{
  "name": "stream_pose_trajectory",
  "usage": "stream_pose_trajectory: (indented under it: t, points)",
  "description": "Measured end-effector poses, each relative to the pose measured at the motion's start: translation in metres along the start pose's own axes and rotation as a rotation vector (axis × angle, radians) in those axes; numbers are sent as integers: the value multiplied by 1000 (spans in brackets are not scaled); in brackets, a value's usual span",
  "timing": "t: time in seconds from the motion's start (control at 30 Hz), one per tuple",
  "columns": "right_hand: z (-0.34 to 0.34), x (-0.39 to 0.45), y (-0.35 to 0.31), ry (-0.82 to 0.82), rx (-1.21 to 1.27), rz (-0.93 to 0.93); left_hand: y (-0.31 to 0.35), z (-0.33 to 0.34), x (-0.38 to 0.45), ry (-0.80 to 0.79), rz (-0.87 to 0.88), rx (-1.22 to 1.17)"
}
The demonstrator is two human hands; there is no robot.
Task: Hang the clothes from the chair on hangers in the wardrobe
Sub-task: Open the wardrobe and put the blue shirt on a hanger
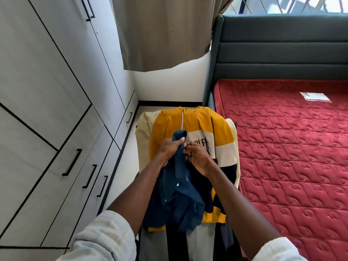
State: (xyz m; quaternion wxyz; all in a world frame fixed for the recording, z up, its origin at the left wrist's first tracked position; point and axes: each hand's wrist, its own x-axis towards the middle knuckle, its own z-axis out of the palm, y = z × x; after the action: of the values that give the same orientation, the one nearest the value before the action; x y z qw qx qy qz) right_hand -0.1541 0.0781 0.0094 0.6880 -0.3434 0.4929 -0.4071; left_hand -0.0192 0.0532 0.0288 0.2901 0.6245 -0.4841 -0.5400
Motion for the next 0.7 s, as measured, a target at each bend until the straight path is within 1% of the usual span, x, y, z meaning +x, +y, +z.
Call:
stream_pose_trajectory:
  t: [0.1, 0.23, 0.33, 0.4, 0.47, 0.53, 0.6, 0.63, 0.7]
  points:
    - [13, -46, 8, 26, 60, -19, -8, -2, -44, 1, 41, -9]
    - [40, -112, 29, 60, -109, -67, -34, -8, -112, -3, 109, 3]
    - [56, -166, 50, 98, -218, -103, -55, -18, -172, 28, 166, -139]
    - [65, -204, 65, 98, -263, -121, -68, -25, -218, 55, 161, -254]
    - [74, -236, 81, 164, -371, -140, -80, -29, -256, 52, 135, -296]
    - [83, -269, 93, 296, -601, -190, -89, -29, -287, 53, 116, -230]
    - [88, -298, 101, 445, -836, -310, -95, -25, -313, 10, 110, -127]
    - [88, -313, 103, 491, -923, -393, -98, -23, -325, -36, 118, -84]
    - [85, -341, 106, 512, -1010, -530, -102, -21, -345, -131, 159, 66]
